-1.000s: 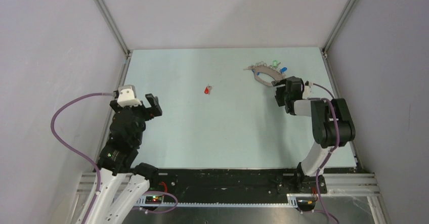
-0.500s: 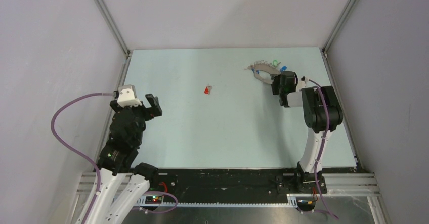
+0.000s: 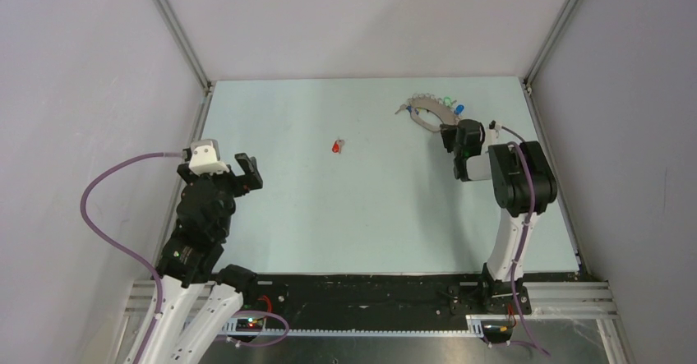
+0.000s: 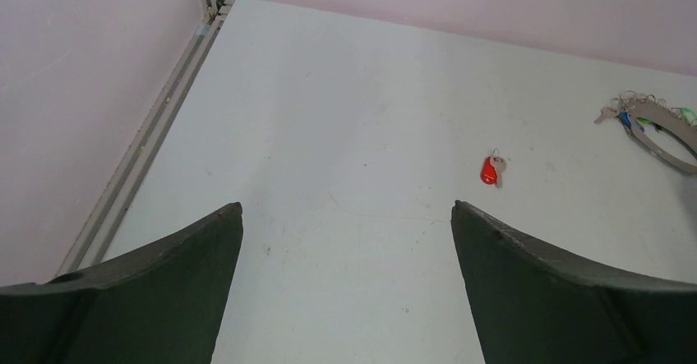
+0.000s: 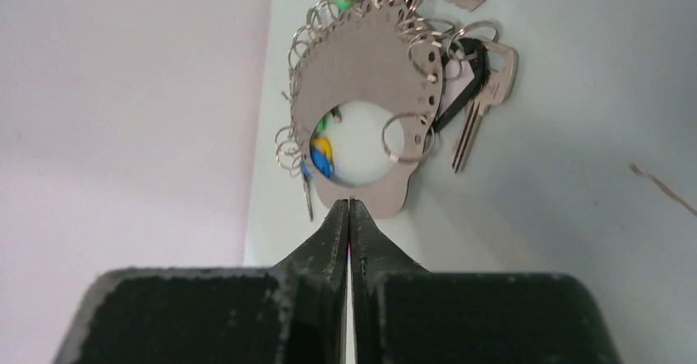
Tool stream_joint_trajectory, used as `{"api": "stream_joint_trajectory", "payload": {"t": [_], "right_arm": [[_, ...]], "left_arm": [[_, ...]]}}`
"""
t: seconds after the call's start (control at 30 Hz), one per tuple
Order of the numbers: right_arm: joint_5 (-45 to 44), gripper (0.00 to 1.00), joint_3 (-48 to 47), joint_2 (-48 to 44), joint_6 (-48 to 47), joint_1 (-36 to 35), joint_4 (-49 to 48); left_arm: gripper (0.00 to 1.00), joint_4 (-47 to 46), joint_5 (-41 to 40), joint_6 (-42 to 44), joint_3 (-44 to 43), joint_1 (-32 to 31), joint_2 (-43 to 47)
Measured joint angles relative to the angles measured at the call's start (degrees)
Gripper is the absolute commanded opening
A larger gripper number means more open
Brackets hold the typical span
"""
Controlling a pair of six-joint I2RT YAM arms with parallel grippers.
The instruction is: Remove the keys from the keyring
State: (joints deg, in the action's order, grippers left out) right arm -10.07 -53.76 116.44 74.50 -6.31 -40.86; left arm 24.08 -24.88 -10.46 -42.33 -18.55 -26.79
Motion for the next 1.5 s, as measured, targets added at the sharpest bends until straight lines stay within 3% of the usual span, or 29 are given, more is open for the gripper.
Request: {"api": "stream_joint_trajectory", "payload": {"t": [0.17, 0.37, 0.6, 0.73, 0.83, 0.93, 1.17, 1.37, 1.5], "right_arm": [[2.5, 0.06, 3.6, -6.0, -5.8, 0.6, 0.1], [5.4, 0.00, -7.4, -6.0, -12.1, 1.4, 9.2], [6.7, 0.00, -22.8, 3.9, -9.7, 1.4, 17.6], [5.7, 0.00, -32.7, 12.5, -6.4, 0.7, 31.2], [4.2, 0.00, -34.5, 13.6, -2.3, 0.1, 39.5], [1.9, 0.00, -30.5, 9.1, 0.5, -0.3, 45.0], [2.4, 0.00, -7.9, -10.0, 3.6, -2.6, 52.8], [0.9, 0.00, 7.2, -27.6, 4.7, -13.6, 59.3], [1.2, 0.02, 11.8, -39.8, 0.6, -18.3, 59.9]], "left_arm": [[1.00, 0.0, 0.0, 0.0, 0.0, 0.0, -0.1], [1.00, 0.0, 0.1, 0.0, 0.0, 0.1, -0.2], [1.00, 0.0, 0.1, 0.0, 0.0, 0.1, -0.2], [1.00, 0.0, 0.1, 0.0, 0.0, 0.1, -0.2], [1.00, 0.0, 0.1, 0.0, 0.0, 0.1, -0.2], [1.00, 0.0, 0.1, 0.0, 0.0, 0.1, -0.2], [1.00, 0.0, 0.1, 0.0, 0.0, 0.1, -0.2], [1.00, 0.0, 0.3, 0.0, 0.0, 0.1, -0.2], [1.00, -0.1, 3.5, 0.5, 0.0, 0.2, -0.6]]}}
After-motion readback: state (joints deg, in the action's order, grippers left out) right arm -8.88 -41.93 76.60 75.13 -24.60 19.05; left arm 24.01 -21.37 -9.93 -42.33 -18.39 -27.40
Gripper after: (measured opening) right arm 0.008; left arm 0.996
